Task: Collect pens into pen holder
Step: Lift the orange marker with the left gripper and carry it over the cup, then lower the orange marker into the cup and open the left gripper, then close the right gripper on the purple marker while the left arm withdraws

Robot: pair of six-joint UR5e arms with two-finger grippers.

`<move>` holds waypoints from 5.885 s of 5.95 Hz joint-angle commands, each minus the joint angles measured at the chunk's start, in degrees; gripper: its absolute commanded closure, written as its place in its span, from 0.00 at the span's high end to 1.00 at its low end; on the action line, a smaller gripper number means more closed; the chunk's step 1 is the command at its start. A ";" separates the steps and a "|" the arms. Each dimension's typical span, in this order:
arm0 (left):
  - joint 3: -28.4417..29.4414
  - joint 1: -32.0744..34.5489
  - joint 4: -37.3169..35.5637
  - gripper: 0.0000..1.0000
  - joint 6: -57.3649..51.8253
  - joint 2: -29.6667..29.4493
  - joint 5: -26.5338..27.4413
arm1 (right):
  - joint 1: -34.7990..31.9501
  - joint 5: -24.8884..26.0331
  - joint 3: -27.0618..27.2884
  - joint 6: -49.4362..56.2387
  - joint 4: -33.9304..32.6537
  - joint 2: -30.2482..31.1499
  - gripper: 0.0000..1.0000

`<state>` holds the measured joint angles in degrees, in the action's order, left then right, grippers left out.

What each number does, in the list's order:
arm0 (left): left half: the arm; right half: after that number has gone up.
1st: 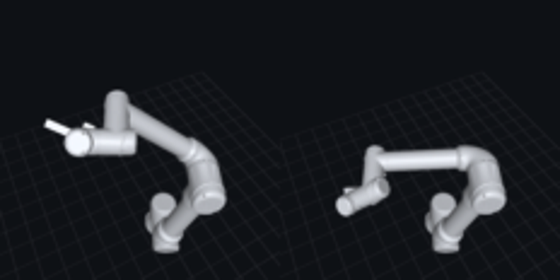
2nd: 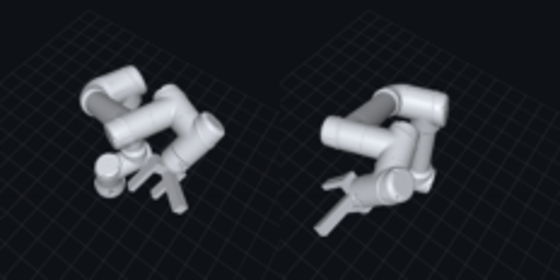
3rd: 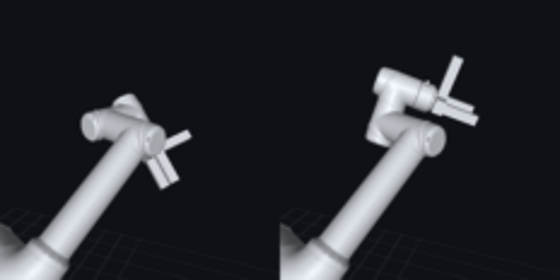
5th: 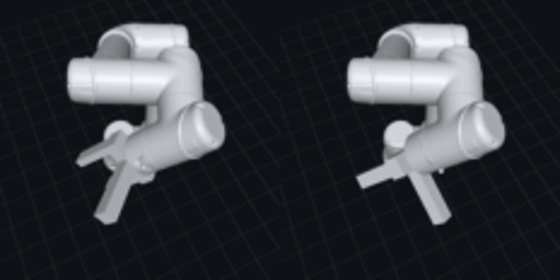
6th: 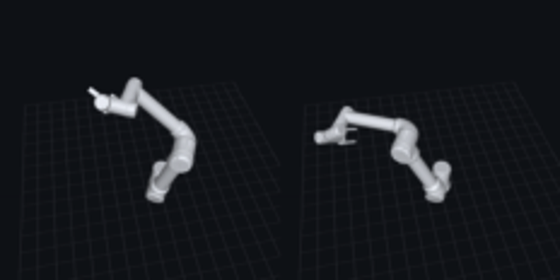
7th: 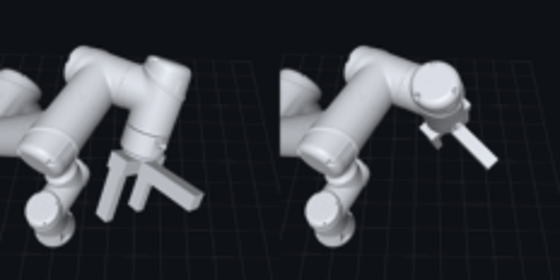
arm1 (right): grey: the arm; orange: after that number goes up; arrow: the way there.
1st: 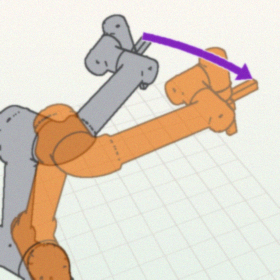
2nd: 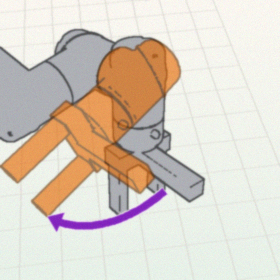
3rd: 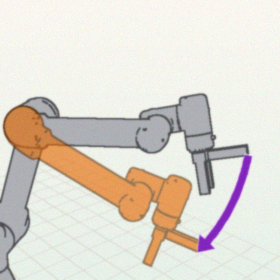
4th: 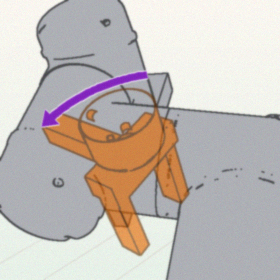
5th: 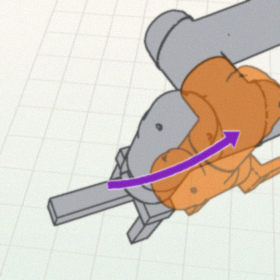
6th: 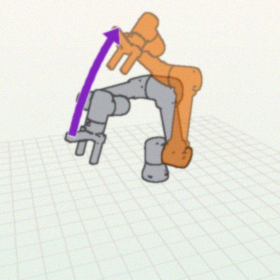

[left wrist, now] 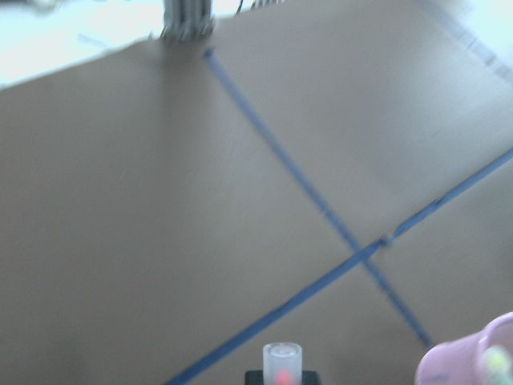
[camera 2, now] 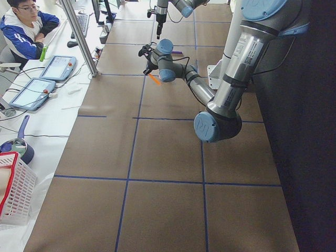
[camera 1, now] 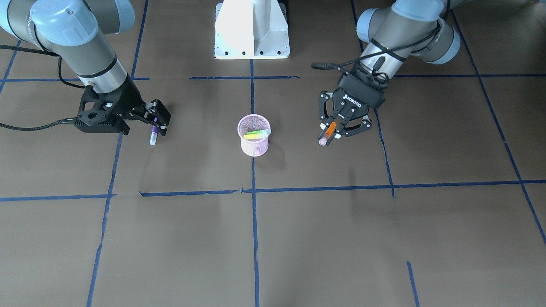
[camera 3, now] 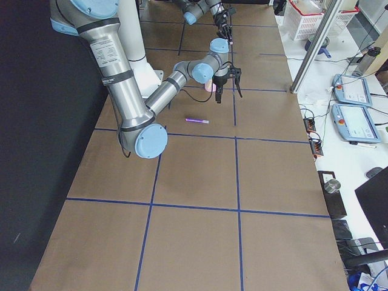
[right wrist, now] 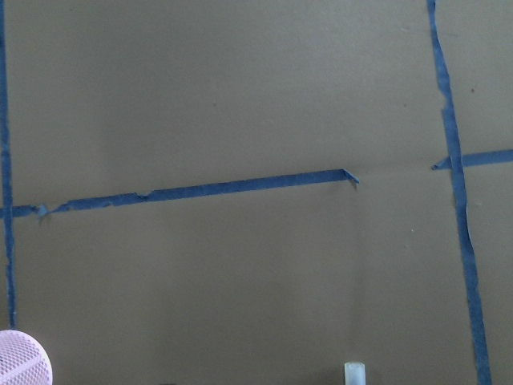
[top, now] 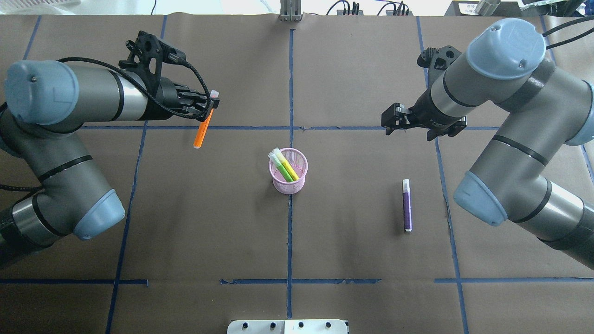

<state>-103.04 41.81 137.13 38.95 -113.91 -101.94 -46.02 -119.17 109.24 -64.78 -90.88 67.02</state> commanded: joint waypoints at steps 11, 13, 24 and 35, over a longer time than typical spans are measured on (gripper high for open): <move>22.88 -20.54 40.15 0.00 1.30 -8.69 34.09 | 1.37 -1.33 -0.96 4.23 -0.44 2.85 1.00; 23.15 -20.63 39.79 0.53 1.22 -9.22 34.00 | 1.46 -0.45 -0.96 3.79 -0.35 2.68 1.00; 6.54 5.55 5.07 1.00 1.04 0.87 -5.71 | 12.19 8.08 -9.40 -6.68 14.60 5.66 1.00; 6.80 6.08 4.38 1.00 -2.65 2.72 -5.81 | 11.21 9.11 -5.21 -7.19 14.77 6.46 0.00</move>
<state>-96.31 47.59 142.19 36.44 -111.83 -107.62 -34.89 -111.03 101.71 -71.34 -76.36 73.96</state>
